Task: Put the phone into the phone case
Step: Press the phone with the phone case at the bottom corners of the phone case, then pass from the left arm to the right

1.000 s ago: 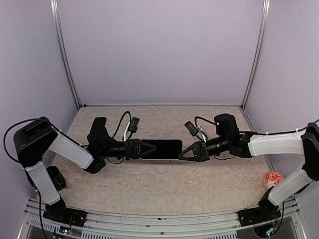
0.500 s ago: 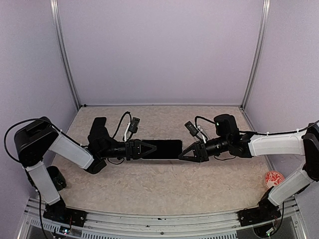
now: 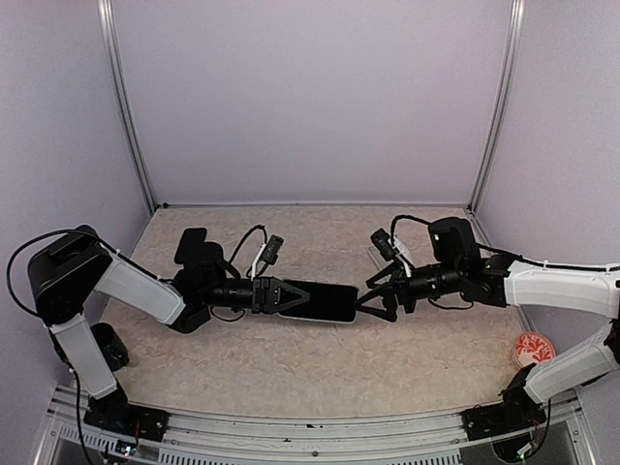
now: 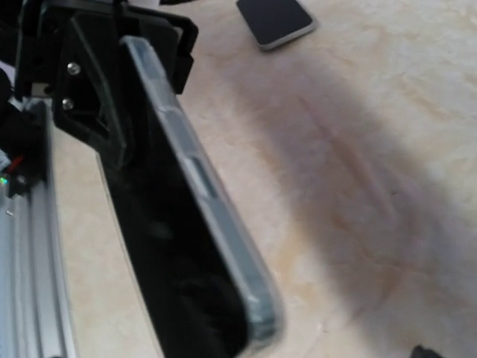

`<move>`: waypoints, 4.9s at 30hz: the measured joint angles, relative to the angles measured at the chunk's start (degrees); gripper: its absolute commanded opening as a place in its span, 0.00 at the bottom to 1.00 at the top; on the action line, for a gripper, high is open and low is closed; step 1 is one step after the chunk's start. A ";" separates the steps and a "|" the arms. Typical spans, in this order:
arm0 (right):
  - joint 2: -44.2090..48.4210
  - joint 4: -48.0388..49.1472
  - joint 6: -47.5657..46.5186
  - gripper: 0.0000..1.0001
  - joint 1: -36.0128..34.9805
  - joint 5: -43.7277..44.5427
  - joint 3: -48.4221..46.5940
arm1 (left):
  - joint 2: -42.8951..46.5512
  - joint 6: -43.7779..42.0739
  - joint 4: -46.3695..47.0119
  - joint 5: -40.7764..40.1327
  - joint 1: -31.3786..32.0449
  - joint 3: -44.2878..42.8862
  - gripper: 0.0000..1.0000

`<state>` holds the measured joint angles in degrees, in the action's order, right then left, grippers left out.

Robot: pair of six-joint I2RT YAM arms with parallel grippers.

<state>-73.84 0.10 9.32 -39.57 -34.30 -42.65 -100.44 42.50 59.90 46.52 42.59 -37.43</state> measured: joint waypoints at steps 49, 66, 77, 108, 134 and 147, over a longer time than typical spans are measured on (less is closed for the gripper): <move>-8.24 -13.94 -16.20 0.77 -15.28 10.64 -9.49 | 7.21 -29.27 -49.57 3.58 4.22 -12.24 0.00; -11.52 -17.46 -15.78 0.18 -13.29 -1.44 -11.82 | 8.20 -37.42 -58.03 1.44 6.82 -14.58 0.00; -13.14 -18.23 -14.80 0.00 -12.35 -5.86 -11.89 | 8.20 -39.23 -59.01 1.11 7.69 -14.60 0.28; -1.99 -6.86 -6.14 0.00 -11.19 21.31 -6.54 | 14.80 -2.75 -37.86 -25.73 7.89 -9.88 0.99; -4.15 -2.64 -0.33 0.00 -14.21 34.60 -5.40 | 5.14 7.52 -32.89 -42.14 14.21 -15.80 0.99; -4.20 -1.60 1.86 0.00 -14.32 34.56 -5.40 | 5.05 5.27 -36.00 -49.64 15.74 -16.35 0.99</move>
<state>-78.04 -1.50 11.18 -53.89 0.25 -48.05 -95.39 47.77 23.90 -3.11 58.33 -53.78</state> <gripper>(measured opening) 0.063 0.988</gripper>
